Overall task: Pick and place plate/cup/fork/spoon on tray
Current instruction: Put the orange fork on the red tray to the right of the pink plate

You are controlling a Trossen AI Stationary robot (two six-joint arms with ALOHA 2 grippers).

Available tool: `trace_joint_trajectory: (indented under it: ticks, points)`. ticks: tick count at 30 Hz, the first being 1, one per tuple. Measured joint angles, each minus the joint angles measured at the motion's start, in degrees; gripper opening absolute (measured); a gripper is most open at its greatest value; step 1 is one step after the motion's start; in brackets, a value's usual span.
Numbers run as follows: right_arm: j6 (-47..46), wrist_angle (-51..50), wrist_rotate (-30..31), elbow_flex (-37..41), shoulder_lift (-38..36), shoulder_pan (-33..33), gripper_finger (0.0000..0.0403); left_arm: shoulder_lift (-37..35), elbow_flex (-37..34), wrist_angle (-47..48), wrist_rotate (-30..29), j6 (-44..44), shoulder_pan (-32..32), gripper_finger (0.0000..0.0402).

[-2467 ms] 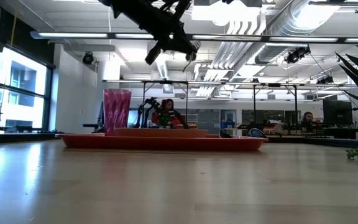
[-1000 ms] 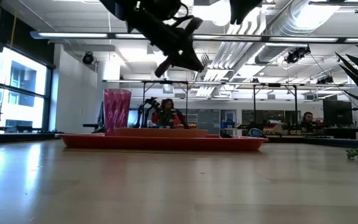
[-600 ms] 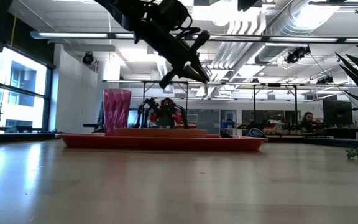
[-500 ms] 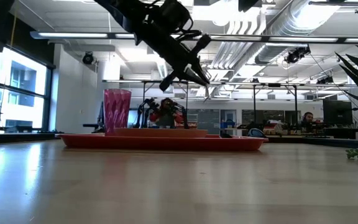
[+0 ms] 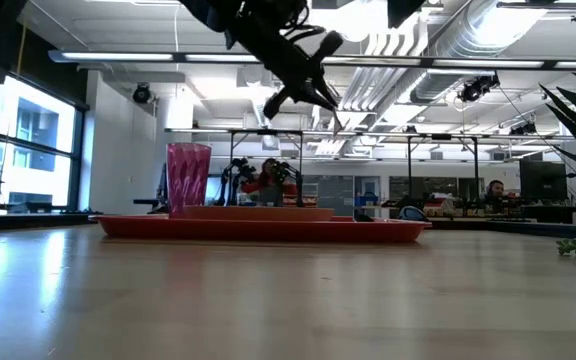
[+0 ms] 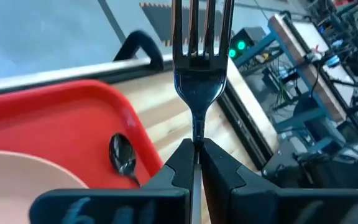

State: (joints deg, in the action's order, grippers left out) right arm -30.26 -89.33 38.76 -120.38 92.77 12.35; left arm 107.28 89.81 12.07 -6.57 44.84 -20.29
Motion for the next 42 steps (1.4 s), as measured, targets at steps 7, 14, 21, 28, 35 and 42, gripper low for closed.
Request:
trace_joint_trajectory:
  ticks: [7,14,21,28,35,42]
  points:
    - [0.8,0.0,0.0,0.0,0.0,0.5,0.0067,0.0,2.1,0.3,-1.8,1.9,-0.6,0.0006]
    - [1.0,-0.1,-0.1,0.0,0.0,0.5,0.0067,5.2,6.9,0.9,0.4,3.1,-0.5,0.0006]
    - [2.2,-0.3,-1.2,0.0,0.0,0.5,0.0067,11.0,13.2,6.7,1.4,3.1,0.2,0.0006]
    - [2.2,-0.5,-2.4,0.0,0.0,0.5,0.0067,13.0,13.7,12.1,0.4,6.2,0.5,0.0006]
    - [3.0,-0.7,-2.4,0.0,0.0,0.5,0.0067,15.1,13.6,15.4,0.1,10.4,1.8,0.0006]
    - [3.3,-0.7,-2.6,0.0,0.0,0.5,0.0067,18.4,13.8,14.6,-0.9,12.2,3.4,0.0006]
